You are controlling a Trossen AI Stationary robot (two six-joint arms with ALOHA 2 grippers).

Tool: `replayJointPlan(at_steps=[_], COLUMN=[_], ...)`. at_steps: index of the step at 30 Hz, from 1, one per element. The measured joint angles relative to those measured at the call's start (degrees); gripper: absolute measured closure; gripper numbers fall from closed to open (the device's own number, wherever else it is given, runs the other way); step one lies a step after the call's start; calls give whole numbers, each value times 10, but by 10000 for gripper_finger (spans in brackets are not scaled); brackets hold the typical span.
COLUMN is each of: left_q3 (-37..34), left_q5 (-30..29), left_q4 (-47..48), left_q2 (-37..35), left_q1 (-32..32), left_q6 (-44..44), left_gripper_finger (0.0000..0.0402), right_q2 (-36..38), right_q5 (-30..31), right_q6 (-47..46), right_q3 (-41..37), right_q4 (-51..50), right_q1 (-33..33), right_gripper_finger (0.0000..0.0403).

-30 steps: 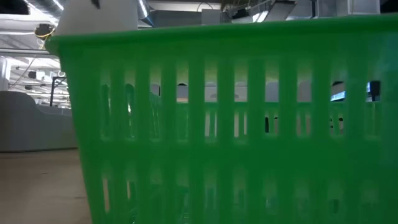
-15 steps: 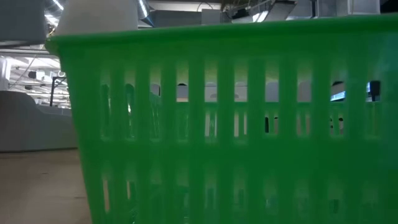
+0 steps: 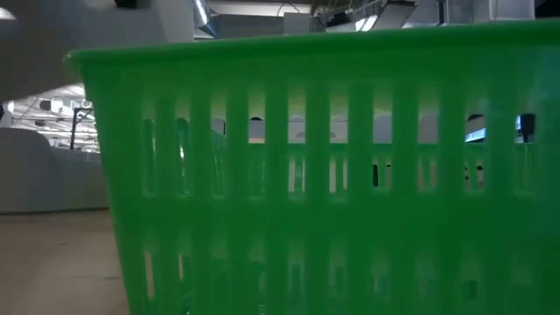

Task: Stack baskets by color
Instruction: Stack the bottom gray bin on top of the middle gray bin

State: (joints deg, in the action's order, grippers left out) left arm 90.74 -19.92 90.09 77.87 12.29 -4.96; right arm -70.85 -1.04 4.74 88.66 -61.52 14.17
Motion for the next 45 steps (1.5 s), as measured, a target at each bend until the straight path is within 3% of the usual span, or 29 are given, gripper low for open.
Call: replayJointPlan(at_steps=[6,12,17,30,45], left_q3=[0,0,-22,-160,-174], left_q5=[-21,-11,-2,20,124], left_q4=[0,0,-2,-1,-41], left_q2=[0,9,18,22,22], left_q1=[-87,-137,-148,-150,-149], left_q6=[112,170,189,199,226], left_gripper_finger=[401,401,401,401,401], right_q2=[0,0,0,0,0], right_q5=[0,0,0,0,0], right_q6=[5,5,4,5,4], right_q3=[0,0,0,0,0], right_q4=[-1,-2,-8,-8,-7], right_q1=[0,0,0,0,0], right_gripper_finger=[341,341,341,341,341])
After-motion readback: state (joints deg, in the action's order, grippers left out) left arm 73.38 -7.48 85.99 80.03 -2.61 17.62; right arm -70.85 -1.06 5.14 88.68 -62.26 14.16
